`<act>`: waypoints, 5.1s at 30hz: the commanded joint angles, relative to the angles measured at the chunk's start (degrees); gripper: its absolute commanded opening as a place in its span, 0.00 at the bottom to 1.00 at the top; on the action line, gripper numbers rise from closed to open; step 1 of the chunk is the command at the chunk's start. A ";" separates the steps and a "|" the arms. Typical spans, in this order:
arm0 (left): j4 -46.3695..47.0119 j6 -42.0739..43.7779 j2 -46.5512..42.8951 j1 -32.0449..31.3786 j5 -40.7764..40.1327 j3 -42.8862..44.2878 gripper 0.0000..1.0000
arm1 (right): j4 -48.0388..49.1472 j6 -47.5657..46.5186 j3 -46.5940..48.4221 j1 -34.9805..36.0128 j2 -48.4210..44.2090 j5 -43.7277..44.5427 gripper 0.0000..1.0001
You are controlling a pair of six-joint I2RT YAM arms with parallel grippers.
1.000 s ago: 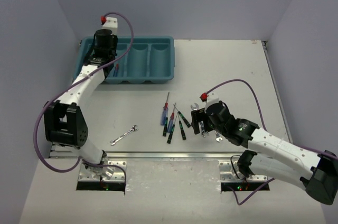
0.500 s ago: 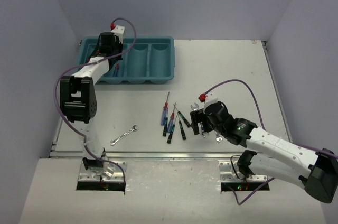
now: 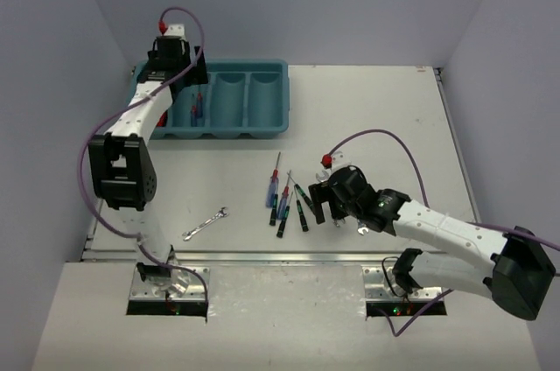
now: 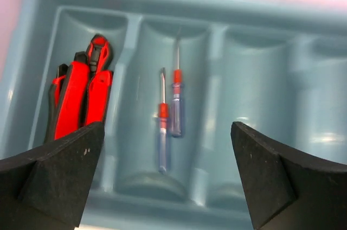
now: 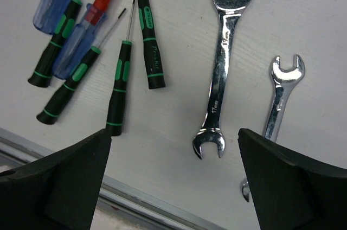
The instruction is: Sort the tools into containers
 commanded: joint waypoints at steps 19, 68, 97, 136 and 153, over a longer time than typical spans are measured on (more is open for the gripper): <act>-7.58 -18.22 -80.48 0.56 27.64 -51.84 1.00 | -4.13 27.94 36.16 4.84 40.09 9.51 0.64; -3.63 -18.39 -83.86 0.43 35.16 -56.30 1.00 | -15.98 20.63 65.20 7.65 67.95 12.98 0.47; -4.08 -18.83 -82.67 -0.15 33.80 -55.76 1.00 | -9.55 21.46 57.47 9.37 63.91 5.31 0.00; 43.59 -44.17 -62.28 -15.00 44.68 -66.74 0.00 | 43.69 -4.57 10.31 9.90 9.85 -23.04 0.10; 7.57 -5.66 -15.83 -3.29 -19.60 -13.21 0.00 | 3.62 -0.33 1.81 0.94 -19.60 4.00 0.99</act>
